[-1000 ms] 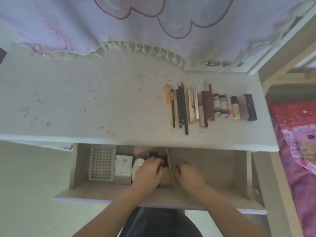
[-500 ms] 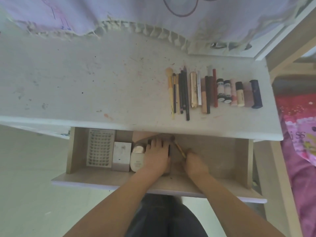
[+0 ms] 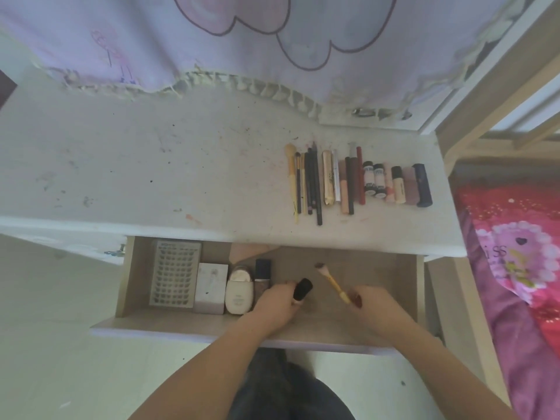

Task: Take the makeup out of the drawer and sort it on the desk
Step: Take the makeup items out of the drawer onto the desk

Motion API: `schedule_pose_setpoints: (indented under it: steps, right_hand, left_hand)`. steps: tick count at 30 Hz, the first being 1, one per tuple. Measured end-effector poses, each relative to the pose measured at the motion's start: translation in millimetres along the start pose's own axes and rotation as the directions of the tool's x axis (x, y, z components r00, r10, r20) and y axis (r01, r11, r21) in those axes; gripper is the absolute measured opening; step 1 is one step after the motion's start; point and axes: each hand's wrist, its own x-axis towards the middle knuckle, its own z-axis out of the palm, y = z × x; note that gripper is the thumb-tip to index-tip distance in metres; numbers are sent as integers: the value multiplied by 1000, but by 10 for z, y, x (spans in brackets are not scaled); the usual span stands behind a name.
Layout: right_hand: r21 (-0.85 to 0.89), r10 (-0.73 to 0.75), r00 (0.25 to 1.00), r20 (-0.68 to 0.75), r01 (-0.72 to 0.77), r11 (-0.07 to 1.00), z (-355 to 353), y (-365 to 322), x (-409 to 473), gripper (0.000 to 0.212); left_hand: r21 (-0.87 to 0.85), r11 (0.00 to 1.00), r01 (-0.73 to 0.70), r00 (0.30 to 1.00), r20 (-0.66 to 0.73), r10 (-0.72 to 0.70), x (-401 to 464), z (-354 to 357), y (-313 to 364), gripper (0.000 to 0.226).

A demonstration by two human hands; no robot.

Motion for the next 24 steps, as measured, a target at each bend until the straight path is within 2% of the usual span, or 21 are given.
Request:
schedule_pose_setpoints:
  steps: [3, 6, 10, 12, 16, 18, 21, 24]
  right_hand:
    - [117, -116, 992, -55, 122, 986, -366, -215, -234, 6]
    - [224, -190, 955, -226, 241, 944, -653, -609, -217, 4]
    - [295, -208, 898, -388, 335, 895, -827, -1208, 55, 20]
    - [270, -208, 879, -429, 344, 899, -870, -1463, 219, 30]
    - [170, -168, 885, -434, 263, 950, -901, -1767, 584, 61]
    - [60, -140, 901, -410, 180, 982, -911, -1820, 707, 66]
    - [-94, -107, 904, -413, 74, 993, -960, -1843, 790, 55]
    - [-121, -97, 895, -435, 49, 991, -964, -1841, 786, 36]
  left_hand:
    - [-76, 995, -66, 996, -73, 61, -229, -193, 6, 30]
    - [-163, 981, -102, 964, -259, 58, -523, -536, 49, 36]
    - [-331, 917, -221, 868, -496, 30, -754, -1287, 146, 41]
    - [-319, 900, -297, 803, -594, 54, -645, -1741, 252, 39]
    - [-284, 882, -376, 776, -617, 133, -54, -2488, 514, 26]
    - [-268, 881, -390, 789, -590, 169, 287, -2704, 643, 21]
    - [-237, 877, -418, 792, -569, 223, 747, -2854, 831, 20]
    - [-176, 901, -397, 814, -520, 257, 1125, -2833, 892, 29]
